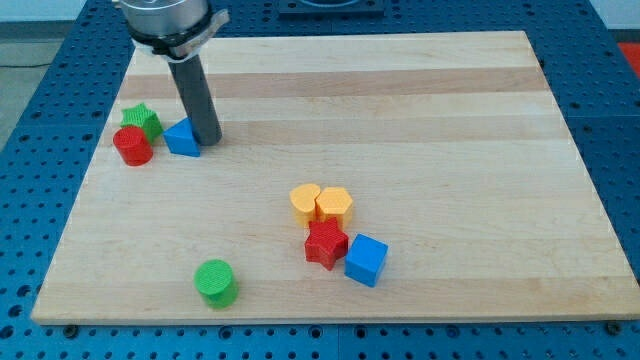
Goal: Move your arm to the bottom of the board
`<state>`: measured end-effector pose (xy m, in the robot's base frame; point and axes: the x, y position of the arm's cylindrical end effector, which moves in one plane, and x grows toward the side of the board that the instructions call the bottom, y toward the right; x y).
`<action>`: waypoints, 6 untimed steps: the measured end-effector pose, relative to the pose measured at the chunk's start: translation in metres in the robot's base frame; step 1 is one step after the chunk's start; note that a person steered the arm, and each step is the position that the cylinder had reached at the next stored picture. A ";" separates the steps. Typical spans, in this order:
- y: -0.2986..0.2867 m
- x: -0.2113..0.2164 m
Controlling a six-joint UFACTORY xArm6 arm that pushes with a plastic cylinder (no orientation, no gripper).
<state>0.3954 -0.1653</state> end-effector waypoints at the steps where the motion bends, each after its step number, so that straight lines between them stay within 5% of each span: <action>1: -0.011 0.000; 4: -0.015 0.004; 6: -0.022 0.113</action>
